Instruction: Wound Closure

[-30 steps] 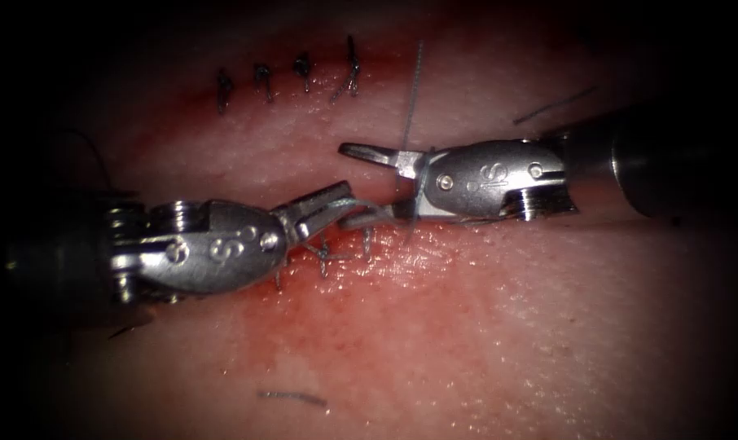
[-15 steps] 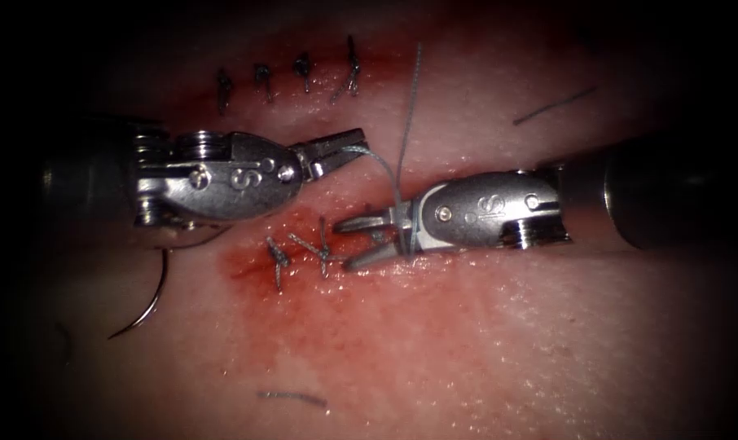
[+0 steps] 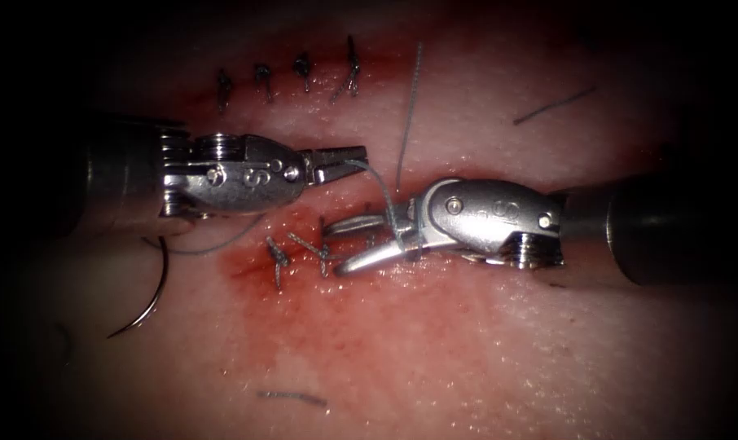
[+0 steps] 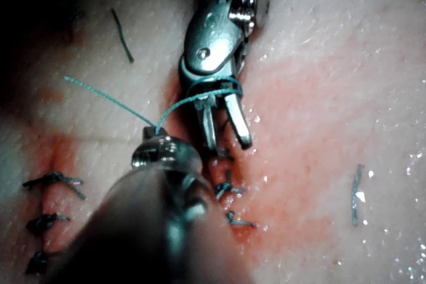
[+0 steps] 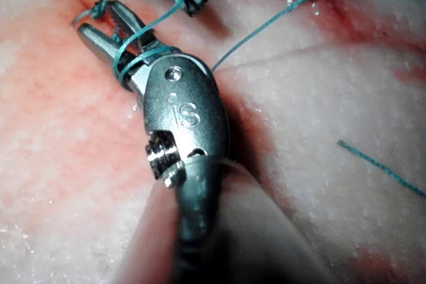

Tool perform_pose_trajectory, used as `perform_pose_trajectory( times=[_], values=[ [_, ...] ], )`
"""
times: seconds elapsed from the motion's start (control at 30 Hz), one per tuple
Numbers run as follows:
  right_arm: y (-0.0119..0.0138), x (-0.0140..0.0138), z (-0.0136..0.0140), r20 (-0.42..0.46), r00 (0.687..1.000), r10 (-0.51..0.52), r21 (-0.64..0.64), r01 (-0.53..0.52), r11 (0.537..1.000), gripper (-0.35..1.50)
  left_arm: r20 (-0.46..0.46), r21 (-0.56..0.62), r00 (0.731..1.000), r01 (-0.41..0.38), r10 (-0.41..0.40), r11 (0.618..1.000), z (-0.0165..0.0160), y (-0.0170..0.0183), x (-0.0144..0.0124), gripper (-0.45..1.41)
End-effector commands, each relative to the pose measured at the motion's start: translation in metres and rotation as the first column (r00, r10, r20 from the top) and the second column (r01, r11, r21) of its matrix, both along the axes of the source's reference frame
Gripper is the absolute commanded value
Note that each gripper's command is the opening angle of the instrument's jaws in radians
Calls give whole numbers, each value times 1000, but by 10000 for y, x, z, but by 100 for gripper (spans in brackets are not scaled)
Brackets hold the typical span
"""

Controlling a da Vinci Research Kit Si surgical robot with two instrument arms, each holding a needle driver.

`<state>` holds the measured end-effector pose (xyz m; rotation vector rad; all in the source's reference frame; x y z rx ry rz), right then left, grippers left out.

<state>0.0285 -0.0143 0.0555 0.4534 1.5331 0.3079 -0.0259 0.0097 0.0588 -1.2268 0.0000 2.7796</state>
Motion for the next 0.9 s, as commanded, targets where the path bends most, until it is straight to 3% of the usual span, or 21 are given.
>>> perform_pose_trajectory(
  times=[0.03,0.2,0.37,0.63,0.9],
  values=[
    [-7,7,2,-28,1000,6,16,-6,1000,15,3,2,1000,2,-2,1000,11,-5,-6,-45],
    [-2,0,-8,-131,991,41,60,-34,998,15,5,7,1000,11,-11,1000,28,-13,-5,-45],
    [8,-9,-17,-163,981,105,86,-92,992,21,-3,12,1000,24,-24,1000,33,-19,-4,-45],
    [27,-22,-18,-80,960,269,110,-259,960,79,-34,17,998,55,-55,998,19,-43,-3,-45],
    [36,-38,-11,25,910,415,77,-415,906,83,-65,24,994,93,-92,995,-8,-69,-11,-45]
  ],
)
